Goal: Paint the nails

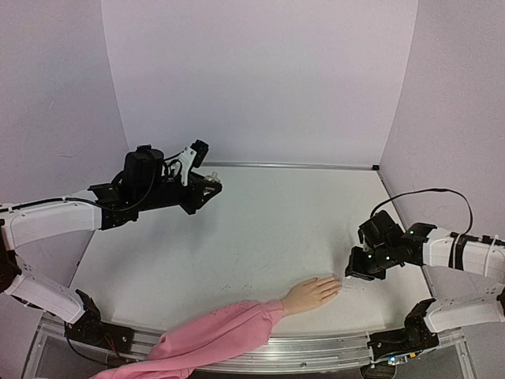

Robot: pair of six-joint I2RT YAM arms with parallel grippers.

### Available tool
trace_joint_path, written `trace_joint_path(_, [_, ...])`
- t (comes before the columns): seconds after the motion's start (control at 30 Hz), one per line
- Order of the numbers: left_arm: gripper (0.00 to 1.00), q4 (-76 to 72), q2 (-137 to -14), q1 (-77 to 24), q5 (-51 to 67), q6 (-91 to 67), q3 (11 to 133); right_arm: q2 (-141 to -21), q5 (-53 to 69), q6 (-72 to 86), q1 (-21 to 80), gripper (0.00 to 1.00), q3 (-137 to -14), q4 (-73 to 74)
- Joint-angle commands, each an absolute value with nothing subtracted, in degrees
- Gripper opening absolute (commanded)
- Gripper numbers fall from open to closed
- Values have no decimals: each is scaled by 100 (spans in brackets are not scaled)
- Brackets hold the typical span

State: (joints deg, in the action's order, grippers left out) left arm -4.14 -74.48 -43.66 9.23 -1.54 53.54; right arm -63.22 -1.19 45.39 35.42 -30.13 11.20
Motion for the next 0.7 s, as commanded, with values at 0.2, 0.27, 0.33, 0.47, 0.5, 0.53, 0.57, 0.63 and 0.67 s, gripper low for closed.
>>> trace_joint_path(0.2, [0,-800,-7272,-4333,950,-238,5404,-6367,226,4239,3573,0,-3059,1170])
trace_joint_path(0.27, [0,-800,-7262,-4333,943,-231,5403,-6432,204,4262,3573,0,-3063,1137])
trace_joint_path(0.33, [0,-800,-7254,-4333,940,-214,5406,-6466,196,4275,3568,0,-3063,1101])
trace_joint_path(0.47, [0,-800,-7241,-4333,932,-218,5394,-6522,159,4298,3569,0,-3079,1081])
trace_joint_path(0.5, [0,-800,-7242,-4333,932,-215,5396,-6559,152,4309,3568,0,-3076,1081])
trace_joint_path(0.53, [0,-800,-7240,-4333,934,-219,5392,-6575,150,4316,3568,0,-3076,1081])
trace_joint_path(0.57, [0,-801,-7234,-4332,932,-215,5389,-6594,142,4323,3568,0,-3070,1081])
trace_joint_path(0.63, [0,-800,-7236,-4333,932,-214,5388,-6616,116,4334,3573,0,-3074,1081])
trace_joint_path(0.67, [0,-800,-7233,-4333,925,-209,5379,-6629,110,4346,3569,0,-3068,1081])
